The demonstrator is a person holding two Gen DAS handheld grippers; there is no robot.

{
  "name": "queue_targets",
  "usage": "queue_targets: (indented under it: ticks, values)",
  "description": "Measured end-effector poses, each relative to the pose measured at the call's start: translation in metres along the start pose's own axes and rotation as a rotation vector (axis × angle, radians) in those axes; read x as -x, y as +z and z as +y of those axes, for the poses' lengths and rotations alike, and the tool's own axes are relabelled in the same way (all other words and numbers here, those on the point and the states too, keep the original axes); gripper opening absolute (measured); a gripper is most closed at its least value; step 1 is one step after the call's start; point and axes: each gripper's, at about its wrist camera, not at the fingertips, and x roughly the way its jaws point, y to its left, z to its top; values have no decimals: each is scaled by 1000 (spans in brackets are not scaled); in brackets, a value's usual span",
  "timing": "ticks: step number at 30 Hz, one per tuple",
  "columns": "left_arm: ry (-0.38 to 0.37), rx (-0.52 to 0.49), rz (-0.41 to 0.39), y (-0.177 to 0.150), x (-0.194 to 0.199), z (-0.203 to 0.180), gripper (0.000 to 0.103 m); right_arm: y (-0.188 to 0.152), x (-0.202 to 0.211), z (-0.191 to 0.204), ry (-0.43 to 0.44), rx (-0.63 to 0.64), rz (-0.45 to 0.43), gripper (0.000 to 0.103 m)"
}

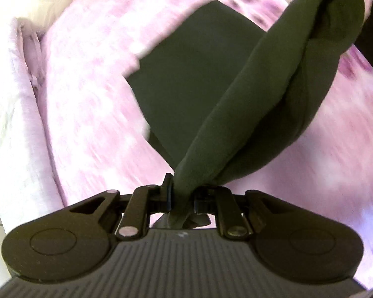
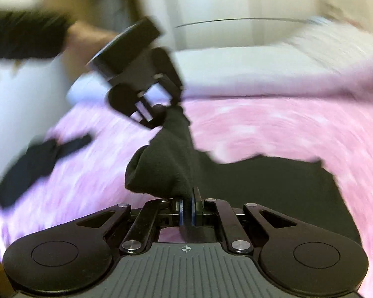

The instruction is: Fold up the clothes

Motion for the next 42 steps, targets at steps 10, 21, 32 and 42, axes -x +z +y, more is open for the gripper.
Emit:
queue_targets:
  ticks: [10,21,32,42]
  values:
    - [-66,-11,27,153,-157,75,37,-61,6,-200,-160,-584,-13,5]
    - [-185,467,-28,123,-182,114,38,-89,15,-256,-124,-883,-14,46]
    - [-241,760,-62,102,-201,135,33,-80,24,-273,-150,-972,-28,5]
    - [-215,788,-99,105,-208,144,36,-107,27,-271,-176,-1059,-26,4]
